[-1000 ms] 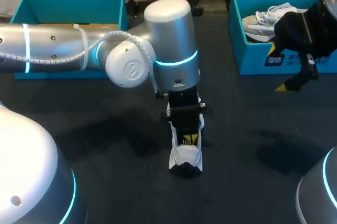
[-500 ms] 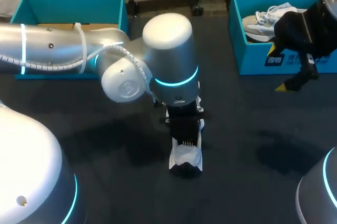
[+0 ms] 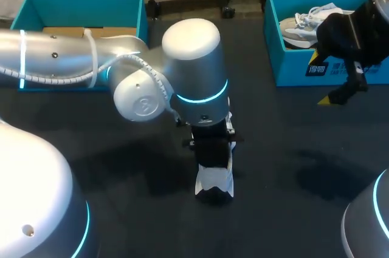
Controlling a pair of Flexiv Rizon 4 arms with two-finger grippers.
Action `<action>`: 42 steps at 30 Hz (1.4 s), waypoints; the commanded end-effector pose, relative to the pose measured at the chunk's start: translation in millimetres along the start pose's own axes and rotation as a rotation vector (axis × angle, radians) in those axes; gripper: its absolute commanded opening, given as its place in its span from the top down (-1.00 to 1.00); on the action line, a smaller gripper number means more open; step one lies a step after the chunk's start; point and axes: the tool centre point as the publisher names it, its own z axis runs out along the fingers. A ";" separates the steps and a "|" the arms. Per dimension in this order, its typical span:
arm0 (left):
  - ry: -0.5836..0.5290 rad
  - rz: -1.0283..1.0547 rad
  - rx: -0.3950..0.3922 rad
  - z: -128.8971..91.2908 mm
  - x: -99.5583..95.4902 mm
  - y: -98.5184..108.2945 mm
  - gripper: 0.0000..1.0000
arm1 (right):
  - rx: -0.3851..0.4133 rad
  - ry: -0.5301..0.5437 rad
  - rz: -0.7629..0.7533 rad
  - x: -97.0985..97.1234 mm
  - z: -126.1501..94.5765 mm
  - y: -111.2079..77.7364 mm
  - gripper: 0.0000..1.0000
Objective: Take the shoe out of the shoebox, open the shoe tongue, remove and reinsert the insole, then place the shoe into the shoebox
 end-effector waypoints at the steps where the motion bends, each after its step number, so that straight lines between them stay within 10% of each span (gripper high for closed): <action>1: 0.011 0.003 0.026 -5.5 3.7 -7.1 1.00 | 0.003 0.003 0.001 -2.1 1.7 1.1 -1.00; 17: 0.025 -0.003 0.037 30.6 8.7 -17.5 1.00 | 0.003 0.003 0.001 -2.1 1.7 1.1 -1.00; 42: 0.002 0.052 -0.291 -35.5 5.5 30.0 1.00 | 0.003 0.003 0.001 -2.1 1.7 1.1 -1.00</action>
